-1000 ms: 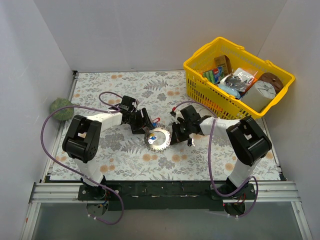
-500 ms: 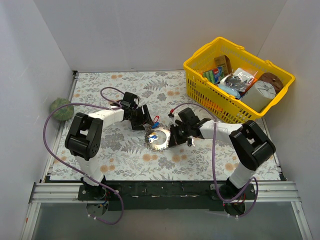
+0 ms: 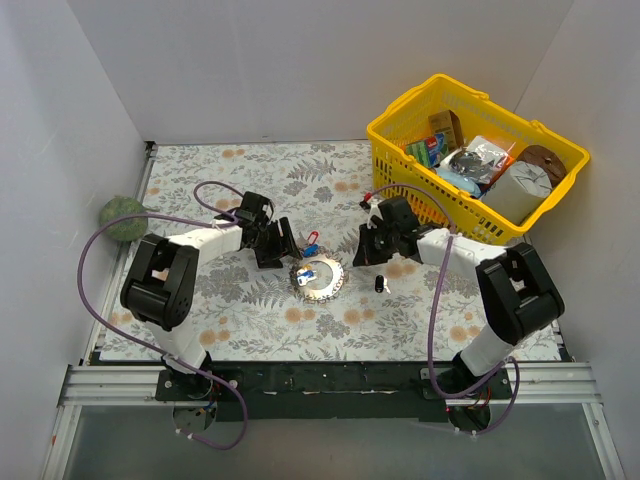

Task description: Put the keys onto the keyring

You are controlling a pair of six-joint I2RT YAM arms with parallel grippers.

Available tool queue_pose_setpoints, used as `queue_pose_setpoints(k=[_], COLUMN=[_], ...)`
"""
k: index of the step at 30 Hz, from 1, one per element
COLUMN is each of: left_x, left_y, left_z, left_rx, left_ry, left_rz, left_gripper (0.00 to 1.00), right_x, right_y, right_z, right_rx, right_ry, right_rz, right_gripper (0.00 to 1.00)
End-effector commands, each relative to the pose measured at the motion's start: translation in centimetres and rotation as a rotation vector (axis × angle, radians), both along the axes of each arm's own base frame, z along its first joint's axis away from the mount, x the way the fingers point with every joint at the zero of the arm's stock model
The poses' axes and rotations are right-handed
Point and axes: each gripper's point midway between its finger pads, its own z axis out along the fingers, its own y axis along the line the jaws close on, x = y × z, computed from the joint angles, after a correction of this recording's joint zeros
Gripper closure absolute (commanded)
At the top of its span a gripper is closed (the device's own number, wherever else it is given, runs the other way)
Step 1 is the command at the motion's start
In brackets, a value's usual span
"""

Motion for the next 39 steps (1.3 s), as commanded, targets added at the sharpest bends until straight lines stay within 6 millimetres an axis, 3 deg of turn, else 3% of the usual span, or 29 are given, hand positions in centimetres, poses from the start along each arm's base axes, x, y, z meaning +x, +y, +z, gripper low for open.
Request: queue_pose_setpoints(k=[1,9,22,35,39], left_x=[-1.5,-2.0,0.0,3.2,4.3], left_y=[-0.5,-1.5,-3.2,-4.7,-4.7], left_z=[0.9,0.6,1.6,2.6,3.8], left_rx=[-0.064,-0.116,-0.165,-0.18,-0.163], left_ry=[0.009,0.034,0.011,-0.013,-0.054], left_rz=[-0.006,-0.028,-0.05,-0.084,-0.088], left_gripper=[0.38,0.39,0.39,0.39,0.39], right_x=[-0.2,-1.4,-4.5,-6.4,-6.3], right_y=[0.5,0.9,3.7,8.6,10.1], right_z=[-1.2,-3.6,-4.0,-2.8,-1.1], right_rx=[-0.003,-0.013,0.016,0.059,0.097], right_ry=[0.042,0.134,0.178,0.18,0.154], right_rz=[0.036,0.058,0.146,0.238,0.257], right_gripper=[0.99,0.99,0.99,0.99,0.99])
